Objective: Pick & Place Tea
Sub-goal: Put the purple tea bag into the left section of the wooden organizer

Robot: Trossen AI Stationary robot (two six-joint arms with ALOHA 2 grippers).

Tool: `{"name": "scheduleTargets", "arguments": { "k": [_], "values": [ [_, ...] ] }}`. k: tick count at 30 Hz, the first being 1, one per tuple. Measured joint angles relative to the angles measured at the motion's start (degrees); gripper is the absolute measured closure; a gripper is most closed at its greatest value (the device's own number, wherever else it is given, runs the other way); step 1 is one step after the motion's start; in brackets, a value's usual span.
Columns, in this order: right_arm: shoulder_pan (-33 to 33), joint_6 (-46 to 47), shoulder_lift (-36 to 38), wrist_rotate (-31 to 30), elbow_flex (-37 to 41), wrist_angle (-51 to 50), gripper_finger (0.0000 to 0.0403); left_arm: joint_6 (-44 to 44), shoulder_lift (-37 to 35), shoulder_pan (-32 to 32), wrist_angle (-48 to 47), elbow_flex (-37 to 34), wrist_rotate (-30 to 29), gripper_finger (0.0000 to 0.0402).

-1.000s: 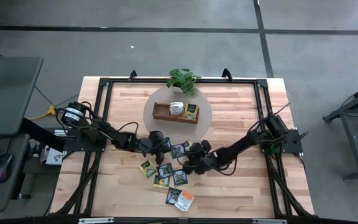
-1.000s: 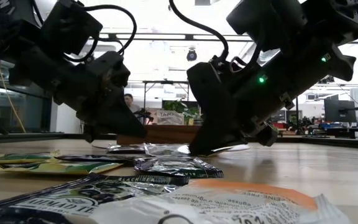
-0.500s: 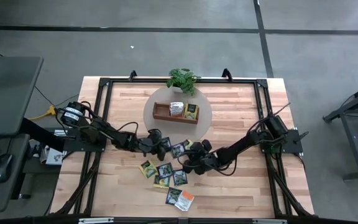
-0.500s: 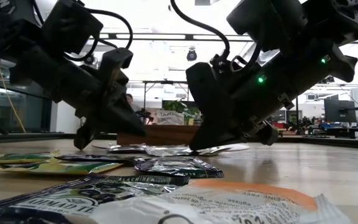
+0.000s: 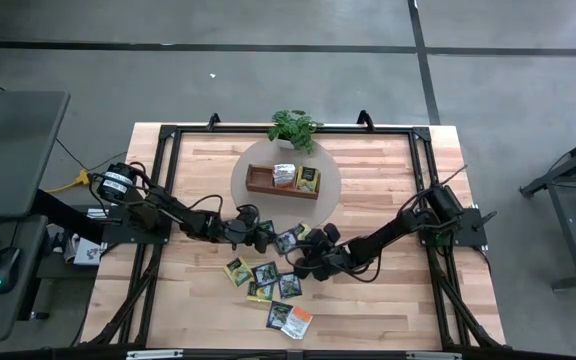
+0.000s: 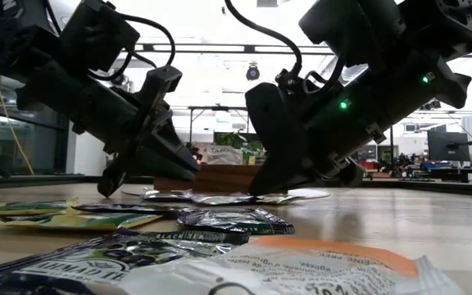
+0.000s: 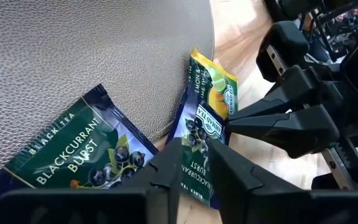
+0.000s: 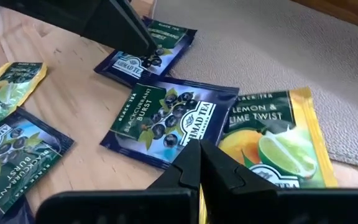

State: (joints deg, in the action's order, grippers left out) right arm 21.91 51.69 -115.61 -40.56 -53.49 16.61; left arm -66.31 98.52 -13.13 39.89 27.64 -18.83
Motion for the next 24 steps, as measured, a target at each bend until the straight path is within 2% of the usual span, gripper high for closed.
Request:
{"name": "scheduleTargets", "arguments": {
  "k": [5, 9, 11, 13, 16, 21, 24],
  "values": [
    [0.0, -3.56, 0.77, 1.3, 0.0, 1.48, 0.0403, 0.03, 0.04, 0.0, 0.24, 0.09, 0.02, 0.0299],
    [-0.33, -10.29, 3.52, 4.2, 0.0, 1.51, 0.0403, 0.14, 0.09, 0.0, 0.02, 0.36, 0.02, 0.0295],
    [-1.23, -14.73, 5.54, 9.01, 0.0, 0.71, 0.0403, 0.47, 0.15, 0.0, -0.28, 0.72, 0.03, 0.0295],
    [-3.07, -17.72, 8.01, 17.17, -0.14, -0.89, 0.0403, 0.52, 0.17, 0.0, -0.61, 1.01, 0.02, 0.0295],
    [-6.5, -20.54, 10.55, 27.68, -3.4, -11.39, 0.0403, 0.52, 0.17, 0.0, -1.89, 1.44, 0.1, 0.0295],
    [-9.48, -29.22, 10.38, 30.67, -16.36, -34.77, 0.0403, 0.64, 0.15, 0.0, -2.98, 1.57, 0.25, 0.0295],
    [-10.39, -32.58, 8.91, 32.83, -21.78, -43.09, 0.0403, 0.67, 0.15, 0.0, -3.19, 1.57, 0.28, 0.0295]
  ]
}}
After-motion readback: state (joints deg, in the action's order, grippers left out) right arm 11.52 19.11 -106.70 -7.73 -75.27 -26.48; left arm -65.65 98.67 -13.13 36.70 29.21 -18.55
